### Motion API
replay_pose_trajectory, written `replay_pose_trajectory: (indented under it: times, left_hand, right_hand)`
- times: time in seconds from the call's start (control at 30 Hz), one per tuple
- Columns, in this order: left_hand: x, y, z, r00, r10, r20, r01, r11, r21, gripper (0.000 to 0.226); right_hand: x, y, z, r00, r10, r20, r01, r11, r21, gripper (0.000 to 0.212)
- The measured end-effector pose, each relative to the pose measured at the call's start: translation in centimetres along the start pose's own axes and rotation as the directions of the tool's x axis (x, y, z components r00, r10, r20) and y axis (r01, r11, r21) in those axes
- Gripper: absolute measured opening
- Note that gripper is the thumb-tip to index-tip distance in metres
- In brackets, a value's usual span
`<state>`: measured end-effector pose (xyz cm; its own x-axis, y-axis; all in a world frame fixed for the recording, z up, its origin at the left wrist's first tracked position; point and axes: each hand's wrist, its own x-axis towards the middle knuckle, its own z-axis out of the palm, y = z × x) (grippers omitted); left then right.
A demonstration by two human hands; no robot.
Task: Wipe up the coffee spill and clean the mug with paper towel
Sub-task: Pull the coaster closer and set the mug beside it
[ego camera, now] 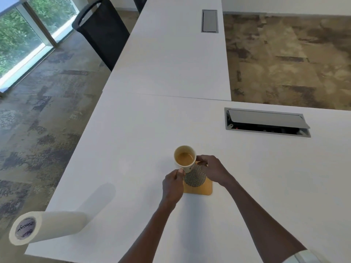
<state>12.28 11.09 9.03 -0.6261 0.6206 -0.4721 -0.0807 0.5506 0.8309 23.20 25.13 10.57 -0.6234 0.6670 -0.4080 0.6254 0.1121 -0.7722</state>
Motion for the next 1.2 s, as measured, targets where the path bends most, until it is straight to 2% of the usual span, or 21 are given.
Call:
replay_pose_trajectory:
  times: [0.2, 0.63, 1.2]
  left_hand:
    - [-0.7, -0.3, 2.4, 0.998, -0.034, 0.054, 0.032, 0.999, 0.031, 0.037]
    - [-1.6, -1.6, 3.9, 0.997, 0.015, 0.075, -0.027, 0.986, 0.166, 0.038]
    - [-2.6, -1.2, 4.3, 0.993, 0.008, 0.118, -0.026, 0.988, 0.151, 0.038]
  right_hand:
    - [-1.4, 1.8, -1.3, 0.999, 0.037, 0.023, -0.037, 0.999, 0.012, 0.056]
    - [-2.2, 3.9, -0.9, 0.995, 0.089, 0.046, -0.089, 0.996, 0.013, 0.053]
    - [-2.4, 3.9, -0.7, 0.996, 0.086, 0.038, -0.085, 0.996, -0.022, 0.056]
